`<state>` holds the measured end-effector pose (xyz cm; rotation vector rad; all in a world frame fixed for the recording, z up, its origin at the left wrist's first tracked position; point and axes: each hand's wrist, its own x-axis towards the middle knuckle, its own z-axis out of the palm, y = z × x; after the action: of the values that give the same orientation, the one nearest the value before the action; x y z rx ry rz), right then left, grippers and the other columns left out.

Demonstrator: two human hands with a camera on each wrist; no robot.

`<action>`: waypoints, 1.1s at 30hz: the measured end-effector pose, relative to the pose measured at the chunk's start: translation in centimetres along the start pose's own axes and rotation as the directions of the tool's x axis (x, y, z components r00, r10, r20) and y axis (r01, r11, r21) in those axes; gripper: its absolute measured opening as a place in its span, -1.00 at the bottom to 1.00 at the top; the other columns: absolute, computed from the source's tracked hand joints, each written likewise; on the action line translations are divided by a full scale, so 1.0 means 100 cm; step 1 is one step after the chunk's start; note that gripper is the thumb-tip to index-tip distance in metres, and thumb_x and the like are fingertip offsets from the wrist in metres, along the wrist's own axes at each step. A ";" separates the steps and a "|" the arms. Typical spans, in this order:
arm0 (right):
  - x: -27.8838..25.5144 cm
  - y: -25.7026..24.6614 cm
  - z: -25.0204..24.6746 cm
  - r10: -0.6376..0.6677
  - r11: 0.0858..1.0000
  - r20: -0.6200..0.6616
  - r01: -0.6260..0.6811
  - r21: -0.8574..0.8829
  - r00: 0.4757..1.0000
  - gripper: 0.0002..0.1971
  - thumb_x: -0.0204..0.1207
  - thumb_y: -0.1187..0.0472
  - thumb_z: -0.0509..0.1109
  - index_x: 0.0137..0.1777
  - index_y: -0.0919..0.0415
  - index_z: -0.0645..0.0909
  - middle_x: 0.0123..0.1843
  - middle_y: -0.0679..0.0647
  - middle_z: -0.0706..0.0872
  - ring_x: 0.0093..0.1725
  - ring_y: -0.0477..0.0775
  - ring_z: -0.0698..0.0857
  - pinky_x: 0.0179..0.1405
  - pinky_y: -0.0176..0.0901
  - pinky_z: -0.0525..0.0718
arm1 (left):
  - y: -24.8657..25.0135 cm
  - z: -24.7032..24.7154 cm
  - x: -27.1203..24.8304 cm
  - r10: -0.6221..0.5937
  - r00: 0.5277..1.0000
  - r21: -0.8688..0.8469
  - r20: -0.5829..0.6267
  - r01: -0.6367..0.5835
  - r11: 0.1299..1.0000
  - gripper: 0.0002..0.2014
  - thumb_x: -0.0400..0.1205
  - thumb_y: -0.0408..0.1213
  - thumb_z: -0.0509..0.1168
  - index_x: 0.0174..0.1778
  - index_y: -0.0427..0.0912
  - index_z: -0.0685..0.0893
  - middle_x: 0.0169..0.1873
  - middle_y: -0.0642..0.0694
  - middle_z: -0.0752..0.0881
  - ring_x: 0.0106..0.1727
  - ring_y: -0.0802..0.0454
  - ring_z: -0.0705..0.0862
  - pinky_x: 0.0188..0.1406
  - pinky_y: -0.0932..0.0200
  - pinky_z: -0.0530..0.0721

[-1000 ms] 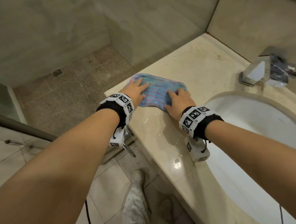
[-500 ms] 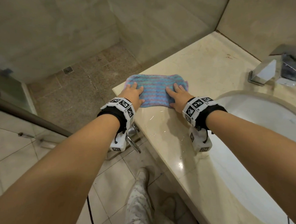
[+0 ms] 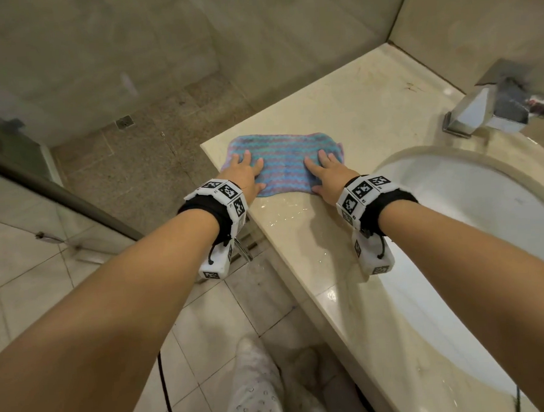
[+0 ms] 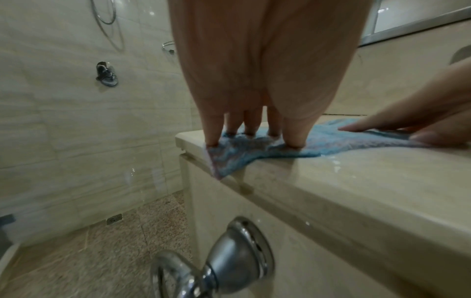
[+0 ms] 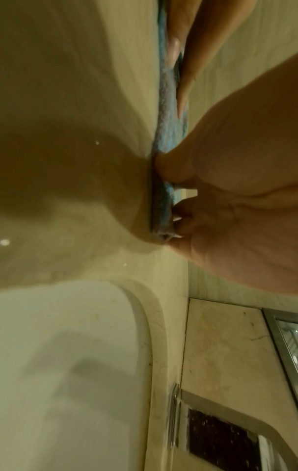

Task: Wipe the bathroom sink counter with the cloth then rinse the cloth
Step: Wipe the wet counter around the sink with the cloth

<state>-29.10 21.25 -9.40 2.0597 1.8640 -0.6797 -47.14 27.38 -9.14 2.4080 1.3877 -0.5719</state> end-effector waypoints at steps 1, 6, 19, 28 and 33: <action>-0.004 0.001 0.002 0.003 1.000 0.002 -0.003 0.004 1.000 -0.32 0.69 0.12 0.14 0.68 0.10 -0.16 0.70 0.28 -0.19 0.69 0.27 -0.13 0.66 0.03 -0.10 | 0.001 0.002 -0.001 0.006 1.000 0.002 0.001 -0.006 1.000 -0.40 0.74 -0.11 0.04 0.66 -0.11 -0.03 0.67 -0.24 -0.11 0.67 -0.27 -0.07 0.62 -0.14 0.17; -0.020 0.002 0.009 0.024 1.000 0.021 -0.024 0.020 0.999 -0.31 0.69 0.11 0.13 0.68 0.12 -0.19 0.70 0.29 -0.20 0.70 0.27 -0.14 0.67 0.01 -0.13 | 0.007 0.003 -0.010 0.039 0.999 0.020 0.028 -0.039 0.999 -0.39 0.74 -0.10 0.03 0.67 -0.12 -0.06 0.67 -0.24 -0.12 0.67 -0.28 -0.08 0.63 -0.10 0.13; -0.060 0.003 0.033 0.073 0.996 -0.004 -0.073 0.055 0.997 -0.31 0.68 0.10 0.16 0.68 0.13 -0.15 0.70 0.30 -0.17 0.69 0.30 -0.10 0.67 0.03 -0.15 | 0.017 0.019 -0.032 0.134 0.990 0.045 0.046 -0.136 0.990 -0.37 0.72 -0.04 0.04 0.66 -0.11 -0.05 0.67 -0.23 -0.12 0.68 -0.23 -0.09 0.63 -0.11 0.13; -0.084 0.006 0.051 0.101 0.991 -0.023 -0.099 0.088 0.995 -0.32 0.69 0.09 0.14 0.68 0.13 -0.14 0.70 0.29 -0.17 0.70 0.28 -0.12 0.67 0.03 -0.11 | 0.029 0.026 -0.046 0.166 0.982 0.056 0.087 -0.171 0.984 -0.34 0.72 -0.01 0.04 0.66 -0.09 -0.11 0.67 -0.21 -0.18 0.69 -0.22 -0.14 0.65 -0.08 0.07; -0.090 0.006 0.056 0.125 0.986 -0.022 -0.121 0.116 0.992 -0.33 0.69 0.09 0.13 0.68 0.10 -0.15 0.71 0.25 -0.19 0.70 0.25 -0.12 0.67 0.05 -0.08 | 0.031 0.023 -0.054 0.198 0.973 0.059 0.117 -0.205 0.977 -0.29 0.69 0.09 0.03 0.67 -0.08 -0.13 0.67 -0.20 -0.20 0.69 -0.18 -0.16 0.65 -0.07 0.02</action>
<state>-29.91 10.68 -9.51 2.2467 1.7325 -0.7445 -47.33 20.82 -8.43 2.4927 1.0792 -0.6991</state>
